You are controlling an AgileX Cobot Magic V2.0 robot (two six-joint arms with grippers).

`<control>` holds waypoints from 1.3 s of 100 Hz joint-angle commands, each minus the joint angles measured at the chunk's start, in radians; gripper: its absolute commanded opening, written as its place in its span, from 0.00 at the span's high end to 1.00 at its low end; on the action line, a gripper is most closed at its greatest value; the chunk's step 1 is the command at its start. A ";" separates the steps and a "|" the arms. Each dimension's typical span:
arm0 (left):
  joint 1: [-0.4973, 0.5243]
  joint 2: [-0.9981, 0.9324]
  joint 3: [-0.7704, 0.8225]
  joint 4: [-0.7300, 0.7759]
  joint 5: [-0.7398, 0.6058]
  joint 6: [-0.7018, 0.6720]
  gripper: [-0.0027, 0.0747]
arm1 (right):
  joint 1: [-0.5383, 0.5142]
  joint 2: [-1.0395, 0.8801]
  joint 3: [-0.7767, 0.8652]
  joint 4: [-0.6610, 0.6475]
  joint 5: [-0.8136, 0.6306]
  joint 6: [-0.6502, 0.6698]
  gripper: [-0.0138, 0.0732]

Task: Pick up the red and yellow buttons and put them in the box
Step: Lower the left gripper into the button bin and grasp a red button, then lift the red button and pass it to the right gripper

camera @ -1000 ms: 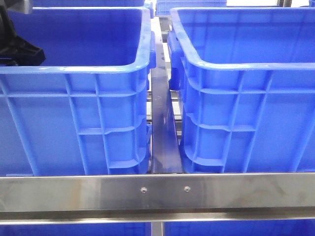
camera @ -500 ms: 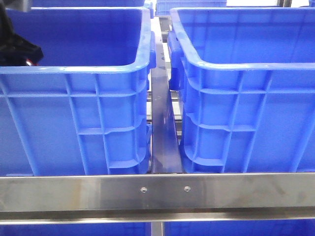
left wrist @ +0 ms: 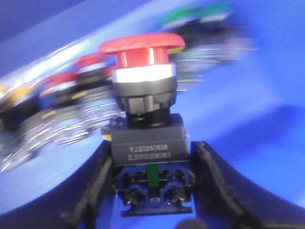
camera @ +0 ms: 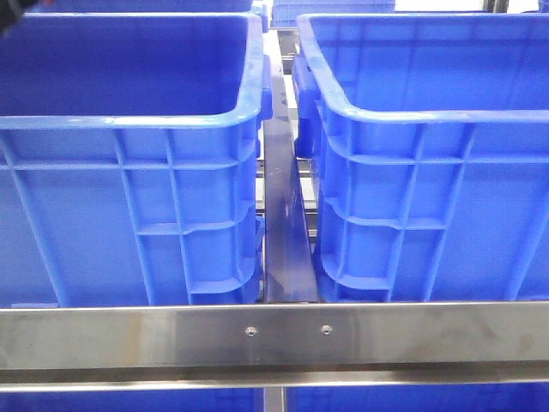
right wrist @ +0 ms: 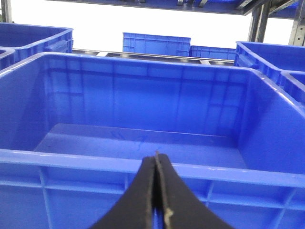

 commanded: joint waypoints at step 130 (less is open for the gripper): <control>-0.251 -0.172 -0.014 -0.344 0.206 0.405 0.99 | -0.002 0.359 -0.807 0.211 0.798 0.181 0.78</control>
